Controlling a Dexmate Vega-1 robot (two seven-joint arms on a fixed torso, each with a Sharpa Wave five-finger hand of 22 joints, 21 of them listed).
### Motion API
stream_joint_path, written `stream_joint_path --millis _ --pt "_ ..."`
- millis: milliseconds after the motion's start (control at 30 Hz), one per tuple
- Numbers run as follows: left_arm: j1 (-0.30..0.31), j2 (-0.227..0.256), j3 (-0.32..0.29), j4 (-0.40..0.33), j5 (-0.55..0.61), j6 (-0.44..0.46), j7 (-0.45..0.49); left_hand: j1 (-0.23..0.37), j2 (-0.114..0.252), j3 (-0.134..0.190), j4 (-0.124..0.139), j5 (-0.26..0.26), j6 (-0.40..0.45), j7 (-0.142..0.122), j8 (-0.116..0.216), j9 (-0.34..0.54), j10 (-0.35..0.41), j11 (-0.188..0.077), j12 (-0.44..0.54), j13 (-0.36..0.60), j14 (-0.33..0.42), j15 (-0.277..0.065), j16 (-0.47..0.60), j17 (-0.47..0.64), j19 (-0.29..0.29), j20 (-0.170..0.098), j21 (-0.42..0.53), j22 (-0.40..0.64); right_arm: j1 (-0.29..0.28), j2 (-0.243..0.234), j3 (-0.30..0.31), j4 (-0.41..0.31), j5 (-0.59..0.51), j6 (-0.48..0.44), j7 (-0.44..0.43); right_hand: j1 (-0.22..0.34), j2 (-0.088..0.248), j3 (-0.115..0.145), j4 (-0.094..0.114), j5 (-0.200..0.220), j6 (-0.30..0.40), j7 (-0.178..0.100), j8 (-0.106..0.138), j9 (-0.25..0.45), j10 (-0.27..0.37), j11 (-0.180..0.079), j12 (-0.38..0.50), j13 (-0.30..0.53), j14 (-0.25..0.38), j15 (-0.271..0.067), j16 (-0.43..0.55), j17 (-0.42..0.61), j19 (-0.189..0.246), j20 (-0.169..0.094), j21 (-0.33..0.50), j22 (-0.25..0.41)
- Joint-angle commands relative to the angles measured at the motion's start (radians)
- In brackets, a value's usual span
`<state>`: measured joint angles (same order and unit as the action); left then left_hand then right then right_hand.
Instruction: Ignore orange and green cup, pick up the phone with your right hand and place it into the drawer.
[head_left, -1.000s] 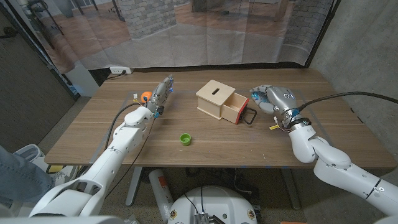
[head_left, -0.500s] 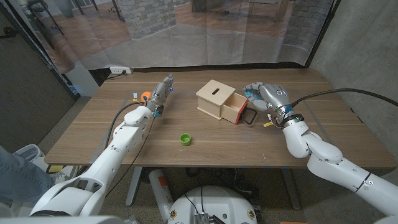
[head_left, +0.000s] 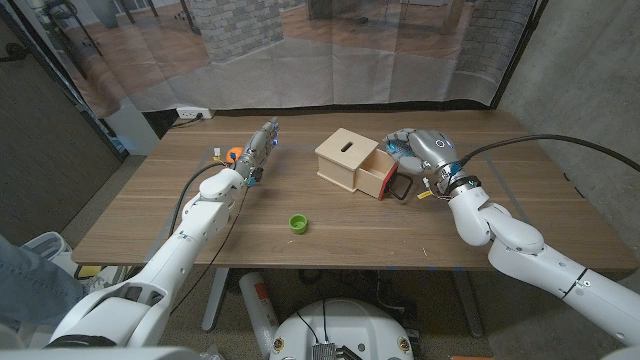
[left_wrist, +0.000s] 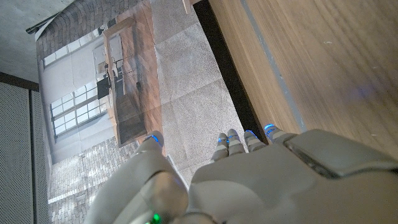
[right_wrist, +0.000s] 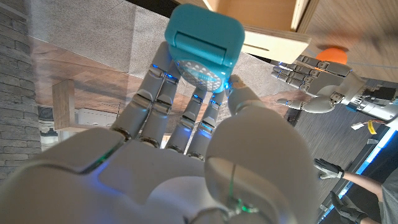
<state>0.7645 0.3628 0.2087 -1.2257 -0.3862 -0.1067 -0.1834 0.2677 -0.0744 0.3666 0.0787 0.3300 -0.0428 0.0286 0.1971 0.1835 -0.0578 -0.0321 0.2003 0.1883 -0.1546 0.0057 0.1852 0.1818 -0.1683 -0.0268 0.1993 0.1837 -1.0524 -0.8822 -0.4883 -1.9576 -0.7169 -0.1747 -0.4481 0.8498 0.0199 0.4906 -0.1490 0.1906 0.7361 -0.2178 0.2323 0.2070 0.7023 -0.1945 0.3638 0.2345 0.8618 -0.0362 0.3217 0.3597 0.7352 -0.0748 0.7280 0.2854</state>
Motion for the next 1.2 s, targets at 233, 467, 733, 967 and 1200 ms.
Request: stream_joint_path --millis 233,467,733,967,1200 --pt "0.013 0.008 -0.010 -0.015 -0.002 0.008 0.006 0.005 0.008 -0.001 0.000 0.002 0.000 0.002 0.003 0.006 -0.003 0.001 0.005 0.001 -0.007 -0.004 0.003 0.003 -0.078 -0.012 0.003 0.002 0.073 0.041 -0.040 0.020 -0.011 0.015 0.075 0.051 0.035 -0.006 0.005 -0.004 0.012 0.001 -0.008 0.002 0.016 0.004 0.009 0.005 0.089 -0.190 0.005 0.004 0.001 -0.109 0.013 0.002" --pt "0.017 0.009 -0.014 -0.020 -0.003 0.004 0.009 0.005 0.009 -0.002 0.000 0.002 0.000 0.002 0.003 0.006 -0.003 0.003 0.005 0.001 -0.007 -0.004 0.003 0.003 -0.079 -0.011 0.003 0.002 0.111 0.056 -0.064 0.038 -0.018 0.037 0.100 0.050 0.035 -0.008 0.006 -0.004 0.012 0.001 -0.010 0.002 0.017 0.002 0.008 0.005 0.090 -0.191 0.004 0.005 0.003 -0.111 0.018 0.001" --pt "0.025 0.010 -0.019 -0.029 -0.007 0.001 0.014 0.006 0.009 -0.004 0.000 0.002 0.001 0.002 0.003 0.006 -0.002 0.003 0.005 0.001 -0.007 -0.004 0.003 0.003 -0.080 -0.010 0.003 0.002 0.131 0.057 -0.076 0.042 -0.027 0.044 0.132 0.051 0.038 -0.009 0.007 -0.004 0.012 0.002 -0.011 0.003 0.027 0.005 0.011 0.006 0.094 -0.193 0.004 0.008 0.002 -0.113 0.023 0.000" --pt "0.032 0.011 -0.021 -0.035 -0.009 0.003 0.017 0.006 0.009 -0.005 -0.001 0.001 0.001 0.003 0.003 0.006 -0.003 0.004 0.005 0.001 -0.008 -0.004 0.003 0.003 -0.080 -0.010 0.003 0.002 0.139 0.052 -0.080 0.043 -0.029 0.049 0.158 0.052 0.038 -0.010 0.007 -0.005 0.014 0.002 -0.011 0.003 0.032 0.006 0.010 0.004 0.095 -0.193 0.003 0.009 0.000 -0.113 0.028 0.000" --pt "0.036 0.011 -0.021 -0.038 -0.009 0.004 0.019 0.007 0.010 -0.006 -0.001 0.001 0.001 0.003 0.003 0.006 -0.003 0.002 0.005 0.001 -0.007 -0.005 0.003 0.003 -0.081 -0.010 0.003 0.002 0.142 0.037 -0.084 0.035 -0.033 0.050 0.199 0.053 0.040 -0.011 0.008 -0.005 0.018 0.002 -0.010 0.003 0.036 0.005 0.009 0.001 0.099 -0.193 0.004 0.011 -0.001 -0.114 0.031 -0.001"
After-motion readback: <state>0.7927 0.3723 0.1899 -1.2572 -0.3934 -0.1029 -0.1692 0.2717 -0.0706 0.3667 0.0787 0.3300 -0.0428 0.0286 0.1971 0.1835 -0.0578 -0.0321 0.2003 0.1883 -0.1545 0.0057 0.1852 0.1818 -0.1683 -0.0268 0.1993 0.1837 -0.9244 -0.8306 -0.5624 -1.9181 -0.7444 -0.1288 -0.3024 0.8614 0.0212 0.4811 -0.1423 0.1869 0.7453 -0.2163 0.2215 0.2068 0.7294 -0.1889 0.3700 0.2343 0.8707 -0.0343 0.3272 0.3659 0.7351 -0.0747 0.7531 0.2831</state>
